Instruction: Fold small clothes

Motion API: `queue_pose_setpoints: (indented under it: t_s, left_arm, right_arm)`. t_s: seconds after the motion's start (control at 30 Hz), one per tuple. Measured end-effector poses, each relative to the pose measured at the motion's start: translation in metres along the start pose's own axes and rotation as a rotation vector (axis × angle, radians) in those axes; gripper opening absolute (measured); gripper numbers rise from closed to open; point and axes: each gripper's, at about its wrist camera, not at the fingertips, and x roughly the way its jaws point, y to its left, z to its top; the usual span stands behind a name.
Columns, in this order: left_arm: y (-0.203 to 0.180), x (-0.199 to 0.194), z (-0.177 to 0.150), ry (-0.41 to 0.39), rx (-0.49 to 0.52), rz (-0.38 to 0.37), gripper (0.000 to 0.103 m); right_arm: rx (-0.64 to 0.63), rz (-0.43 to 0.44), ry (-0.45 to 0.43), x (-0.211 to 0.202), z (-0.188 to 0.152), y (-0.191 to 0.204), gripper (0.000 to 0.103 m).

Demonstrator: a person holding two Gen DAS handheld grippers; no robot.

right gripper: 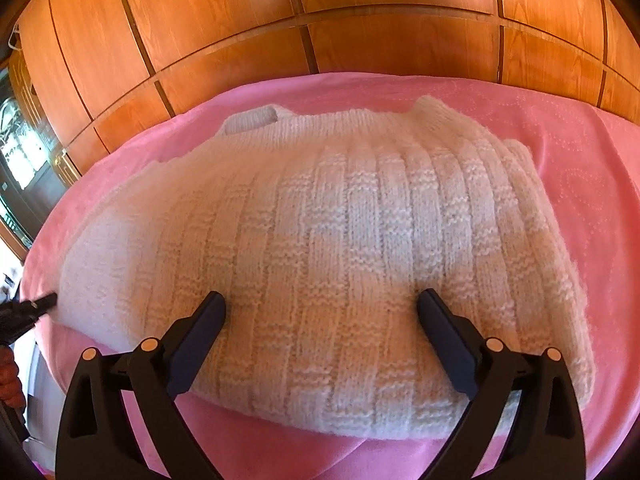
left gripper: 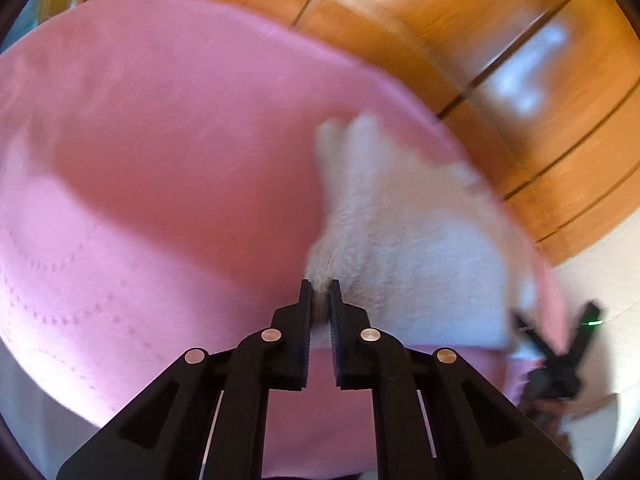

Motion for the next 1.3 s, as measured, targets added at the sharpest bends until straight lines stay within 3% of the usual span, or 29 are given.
queue_pose_setpoints:
  t_s: [0.1,0.17,0.2,0.3,0.4,0.47,0.63,0.67,0.73,0.77,0.87,0.9,1.07,1.23,1.27,1.3]
  left_arm:
    - [-0.016,0.001,-0.004,-0.028,0.050,0.070,0.012]
    - [-0.024,-0.004,-0.001,-0.051,0.046,0.086,0.026]
    - [-0.029,-0.009,0.000,-0.073,0.050,0.088,0.032]
    - [-0.044,-0.021,0.002,-0.130,0.110,0.098,0.035]
    - [-0.068,-0.029,-0.002,-0.176,0.217,0.097,0.039]
    - [-0.087,-0.026,-0.004,-0.189,0.286,0.075,0.054]
    - [-0.124,0.000,-0.004,-0.146,0.367,0.030,0.054]
    - [-0.127,0.003,-0.005,-0.143,0.375,0.027,0.054]
    - [-0.140,0.012,-0.004,-0.138,0.402,0.024,0.054]
    - [-0.144,0.017,-0.004,-0.134,0.413,0.031,0.054]
    - [-0.150,0.042,-0.005,-0.075,0.444,0.107,0.054]
    - [-0.148,0.053,-0.005,-0.042,0.446,0.129,0.054]
    - [-0.153,0.066,-0.008,-0.038,0.465,0.182,0.056]
    - [-0.161,0.046,-0.006,-0.088,0.438,0.161,0.056]
    - [-0.164,0.043,-0.006,-0.097,0.438,0.163,0.056]
    - [-0.167,0.041,-0.006,-0.102,0.440,0.165,0.056]
  right_arm:
    - [-0.007,-0.015,0.006,0.001,0.002,0.003,0.099]
    - [0.009,0.011,0.016,-0.006,0.006,-0.001,0.098]
    - [0.019,0.024,0.011,-0.011,0.007,-0.004,0.093]
    - [0.085,0.028,-0.053,-0.039,0.013,-0.027,0.074]
    - [0.183,-0.024,-0.121,-0.064,0.018,-0.067,0.062]
    - [0.232,-0.059,-0.123,-0.069,0.019,-0.091,0.055]
    - [0.256,-0.036,-0.080,-0.053,0.026,-0.111,0.049]
    - [0.245,-0.029,-0.073,-0.050,0.028,-0.109,0.045]
    - [0.191,-0.049,-0.038,-0.038,0.031,-0.097,0.025]
    - [0.148,-0.097,-0.017,-0.032,0.032,-0.090,0.006]
    - [0.053,-0.244,-0.008,-0.027,0.026,-0.086,0.005]
    - [0.066,-0.258,0.021,-0.018,0.021,-0.094,0.005]
    - [0.070,-0.248,0.006,-0.014,0.013,-0.095,0.007]
    - [0.156,-0.150,-0.015,-0.022,0.010,-0.109,0.010]
    - [0.173,-0.129,-0.019,-0.025,0.010,-0.113,0.015]
    - [0.194,-0.098,-0.024,-0.029,0.010,-0.114,0.028]
